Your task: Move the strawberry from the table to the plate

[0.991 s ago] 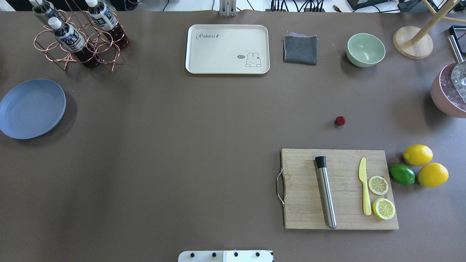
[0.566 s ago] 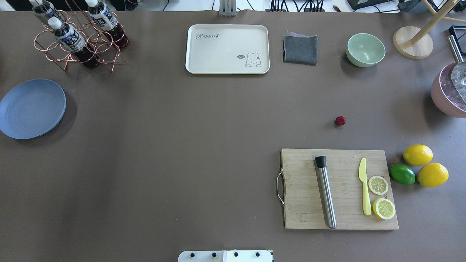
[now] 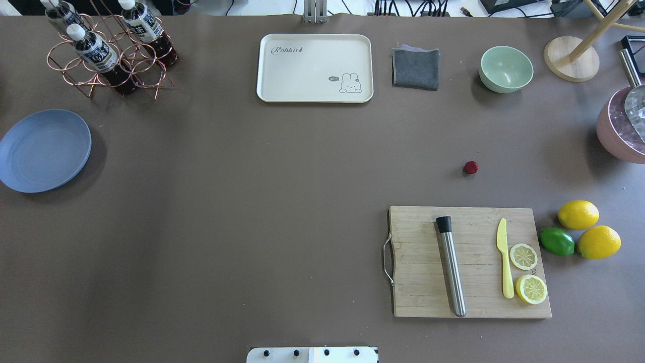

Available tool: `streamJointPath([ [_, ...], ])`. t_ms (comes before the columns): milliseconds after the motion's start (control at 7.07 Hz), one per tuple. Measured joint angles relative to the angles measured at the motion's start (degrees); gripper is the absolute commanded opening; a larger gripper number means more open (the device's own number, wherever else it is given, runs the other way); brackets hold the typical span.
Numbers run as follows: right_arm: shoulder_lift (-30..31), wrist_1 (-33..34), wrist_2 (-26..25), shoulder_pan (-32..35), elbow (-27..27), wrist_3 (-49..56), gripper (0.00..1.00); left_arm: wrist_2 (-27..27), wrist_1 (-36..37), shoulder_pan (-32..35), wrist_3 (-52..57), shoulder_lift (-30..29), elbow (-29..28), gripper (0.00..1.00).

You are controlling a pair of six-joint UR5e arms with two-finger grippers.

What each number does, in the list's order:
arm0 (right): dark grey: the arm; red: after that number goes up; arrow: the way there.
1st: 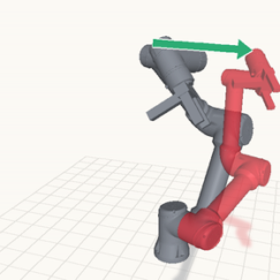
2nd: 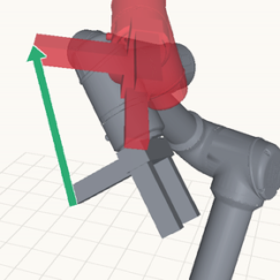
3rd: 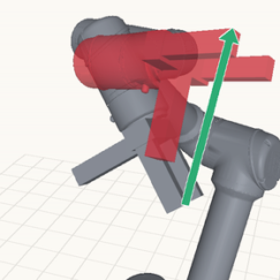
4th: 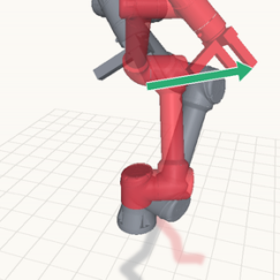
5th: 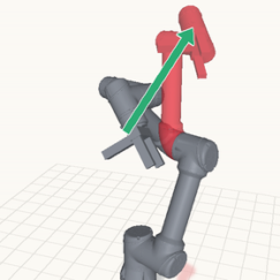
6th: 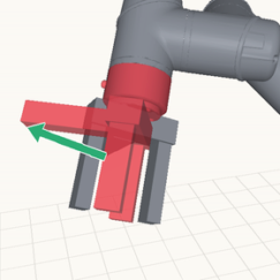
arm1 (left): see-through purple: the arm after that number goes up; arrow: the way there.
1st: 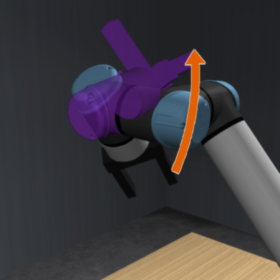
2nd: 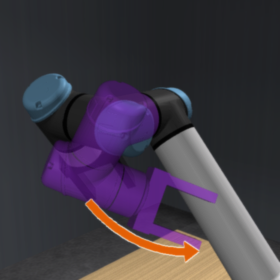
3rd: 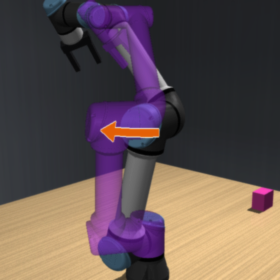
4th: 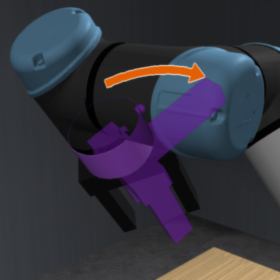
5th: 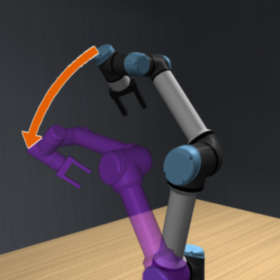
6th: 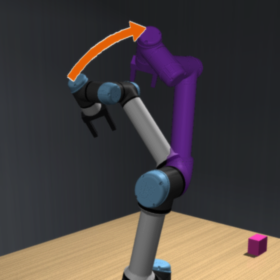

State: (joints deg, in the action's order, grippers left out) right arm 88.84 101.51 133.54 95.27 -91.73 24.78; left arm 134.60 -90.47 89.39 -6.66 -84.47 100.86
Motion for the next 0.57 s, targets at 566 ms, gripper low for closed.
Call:
streamJointPath([
  [566, 0.21, 0.00, 0.00, 0.00, -0.25, 0.11, 1.00, 0.12, -0.35, 0.00, -0.99, -0.03, 0.14, 0.98],
])
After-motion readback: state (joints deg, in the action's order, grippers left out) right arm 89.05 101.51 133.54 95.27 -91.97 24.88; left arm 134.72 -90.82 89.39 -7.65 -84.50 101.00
